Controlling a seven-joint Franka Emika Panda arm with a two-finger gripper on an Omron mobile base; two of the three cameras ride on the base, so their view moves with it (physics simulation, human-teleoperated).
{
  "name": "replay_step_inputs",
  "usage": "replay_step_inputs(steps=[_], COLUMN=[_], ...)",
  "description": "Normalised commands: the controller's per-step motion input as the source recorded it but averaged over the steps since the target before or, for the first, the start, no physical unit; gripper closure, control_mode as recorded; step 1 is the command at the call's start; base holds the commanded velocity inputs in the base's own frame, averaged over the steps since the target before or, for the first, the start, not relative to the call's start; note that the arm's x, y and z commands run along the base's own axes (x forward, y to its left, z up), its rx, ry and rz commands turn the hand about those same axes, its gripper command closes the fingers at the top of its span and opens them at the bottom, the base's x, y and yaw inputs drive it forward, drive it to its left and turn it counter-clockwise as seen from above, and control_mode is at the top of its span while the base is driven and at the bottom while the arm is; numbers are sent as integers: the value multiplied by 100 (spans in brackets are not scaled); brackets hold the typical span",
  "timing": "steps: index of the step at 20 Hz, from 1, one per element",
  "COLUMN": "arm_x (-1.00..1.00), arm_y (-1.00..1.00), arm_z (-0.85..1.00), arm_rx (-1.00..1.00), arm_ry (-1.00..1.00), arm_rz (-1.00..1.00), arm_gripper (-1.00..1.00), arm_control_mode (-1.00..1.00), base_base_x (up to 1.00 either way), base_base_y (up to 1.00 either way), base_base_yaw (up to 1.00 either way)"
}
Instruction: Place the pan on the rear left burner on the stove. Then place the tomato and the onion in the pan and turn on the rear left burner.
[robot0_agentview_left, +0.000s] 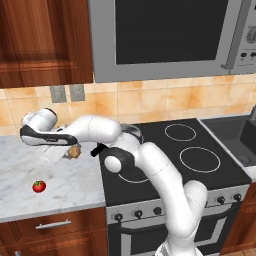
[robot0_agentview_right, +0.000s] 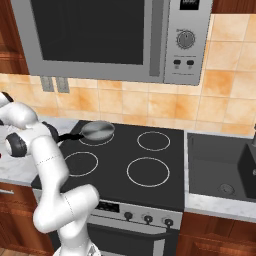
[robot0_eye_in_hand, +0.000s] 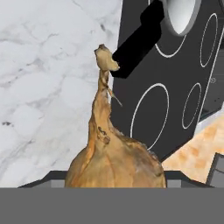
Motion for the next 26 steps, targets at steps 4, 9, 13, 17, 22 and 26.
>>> replay_step_inputs(steps=[4, 9, 13, 17, 22, 26], arm_x=[-68, -47, -21, -15, 0, 0], arm_y=[-53, -51, -41, -36, -47, -55], arm_z=[8, 16, 30, 30, 31, 27], arm_rx=[0, 0, 0, 7, 18, 21], arm_ry=[-10, -12, -15, -11, -6, 0], arm_rz=[18, 18, 21, 22, 20, 16], arm_gripper=[100, 100, 100, 100, 100, 100], arm_control_mode=[-100, -100, -100, -100, -100, -100], base_base_x=[0, 0, 0, 0, 0, 0], base_base_y=[0, 0, 0, 0, 0, 0], base_base_yaw=[0, 0, 0, 0, 0, 0])
